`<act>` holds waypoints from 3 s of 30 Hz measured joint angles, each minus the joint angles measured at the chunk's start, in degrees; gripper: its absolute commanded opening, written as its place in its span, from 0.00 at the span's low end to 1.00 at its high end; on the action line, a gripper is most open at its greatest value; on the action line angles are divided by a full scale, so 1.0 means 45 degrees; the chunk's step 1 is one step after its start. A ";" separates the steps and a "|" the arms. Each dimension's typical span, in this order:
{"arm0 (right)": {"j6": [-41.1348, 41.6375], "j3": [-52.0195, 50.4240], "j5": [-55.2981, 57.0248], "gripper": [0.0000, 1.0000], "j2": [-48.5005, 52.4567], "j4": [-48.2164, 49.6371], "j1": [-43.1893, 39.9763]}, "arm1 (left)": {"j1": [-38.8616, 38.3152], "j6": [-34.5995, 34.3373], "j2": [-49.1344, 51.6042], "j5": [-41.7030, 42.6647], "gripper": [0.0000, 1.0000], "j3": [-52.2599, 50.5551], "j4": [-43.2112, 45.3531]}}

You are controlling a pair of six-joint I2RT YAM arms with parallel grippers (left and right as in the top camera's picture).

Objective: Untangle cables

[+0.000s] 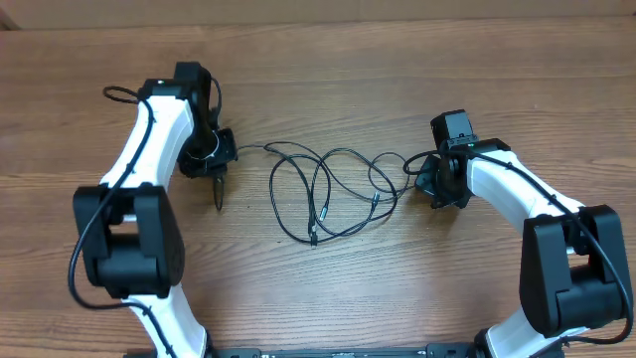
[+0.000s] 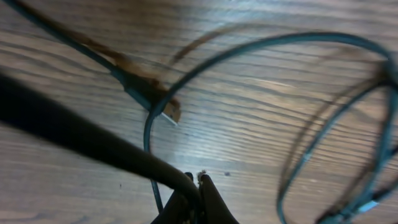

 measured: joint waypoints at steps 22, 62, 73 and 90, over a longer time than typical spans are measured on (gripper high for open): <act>-0.3191 0.5255 -0.5474 0.70 0.0204 -0.1749 0.0578 | -0.0189 0.0282 0.2074 -0.0083 0.62 0.0311 0.1331; -0.3570 0.4605 -0.4318 0.04 0.3026 -0.0287 0.5357 | -0.0058 -0.0481 0.1885 0.2749 0.48 0.0379 0.1098; -0.4051 0.4590 -0.2137 0.10 0.3026 -0.3764 0.5323 | -0.0083 -0.1064 0.1831 0.1987 0.49 0.3172 -0.1535; -0.6042 0.4585 -0.5824 0.72 0.3041 0.0306 0.4862 | -0.0117 -0.0209 0.1739 0.0670 0.62 0.3356 -0.2841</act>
